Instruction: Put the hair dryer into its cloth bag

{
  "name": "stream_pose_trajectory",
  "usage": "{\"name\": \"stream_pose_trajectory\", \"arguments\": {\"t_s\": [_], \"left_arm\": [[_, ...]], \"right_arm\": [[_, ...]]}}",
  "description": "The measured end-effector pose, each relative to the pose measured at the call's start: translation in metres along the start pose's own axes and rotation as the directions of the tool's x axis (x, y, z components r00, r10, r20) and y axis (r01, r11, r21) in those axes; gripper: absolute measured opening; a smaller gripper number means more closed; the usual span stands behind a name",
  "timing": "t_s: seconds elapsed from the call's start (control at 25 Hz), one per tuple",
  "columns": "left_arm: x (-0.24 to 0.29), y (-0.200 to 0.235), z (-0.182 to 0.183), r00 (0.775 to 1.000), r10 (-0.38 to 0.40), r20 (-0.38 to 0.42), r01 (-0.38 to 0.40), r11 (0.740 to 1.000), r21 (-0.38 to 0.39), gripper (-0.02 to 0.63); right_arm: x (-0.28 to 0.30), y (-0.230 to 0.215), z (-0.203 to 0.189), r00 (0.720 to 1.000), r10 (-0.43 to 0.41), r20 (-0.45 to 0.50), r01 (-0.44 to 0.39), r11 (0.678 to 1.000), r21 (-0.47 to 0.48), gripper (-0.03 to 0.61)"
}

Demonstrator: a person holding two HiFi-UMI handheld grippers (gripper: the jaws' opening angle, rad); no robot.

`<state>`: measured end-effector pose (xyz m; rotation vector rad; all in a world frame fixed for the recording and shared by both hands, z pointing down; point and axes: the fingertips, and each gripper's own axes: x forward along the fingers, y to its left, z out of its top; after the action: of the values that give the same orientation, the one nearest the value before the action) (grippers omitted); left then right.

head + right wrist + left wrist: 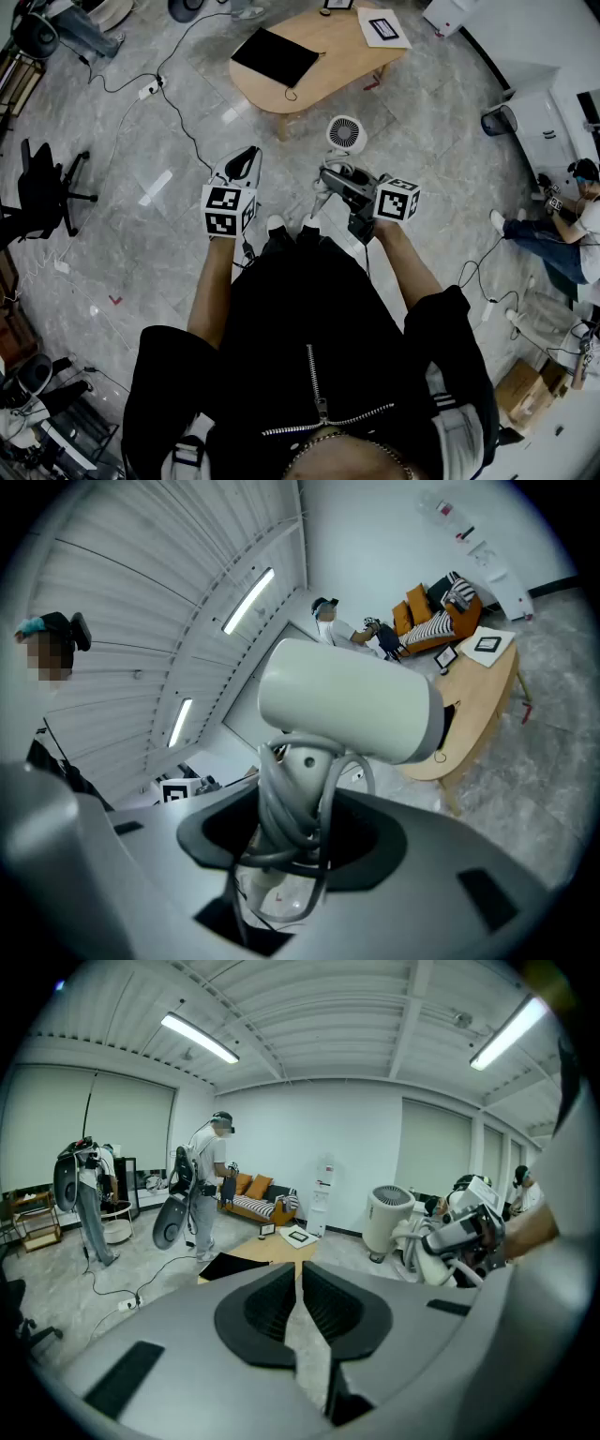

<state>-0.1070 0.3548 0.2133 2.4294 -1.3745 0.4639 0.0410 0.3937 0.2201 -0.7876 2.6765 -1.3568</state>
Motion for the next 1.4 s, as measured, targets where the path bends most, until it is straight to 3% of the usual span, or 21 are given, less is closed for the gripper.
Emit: {"name": "stream_pose_trajectory", "arguments": {"t_s": [0.56, 1.4], "left_arm": [[0.016, -0.022, 0.0, 1.0, -0.022, -0.01, 0.022, 1.0, 0.012, 0.035], [0.025, -0.004, 0.0, 0.999, -0.043, -0.022, 0.043, 0.999, 0.019, 0.035]], "right_arm": [[-0.018, -0.009, 0.004, 1.0, -0.001, 0.027, 0.001, 1.0, -0.001, 0.218], [-0.002, -0.011, 0.009, 0.999, -0.04, 0.017, 0.04, 0.999, -0.003, 0.221]]}}
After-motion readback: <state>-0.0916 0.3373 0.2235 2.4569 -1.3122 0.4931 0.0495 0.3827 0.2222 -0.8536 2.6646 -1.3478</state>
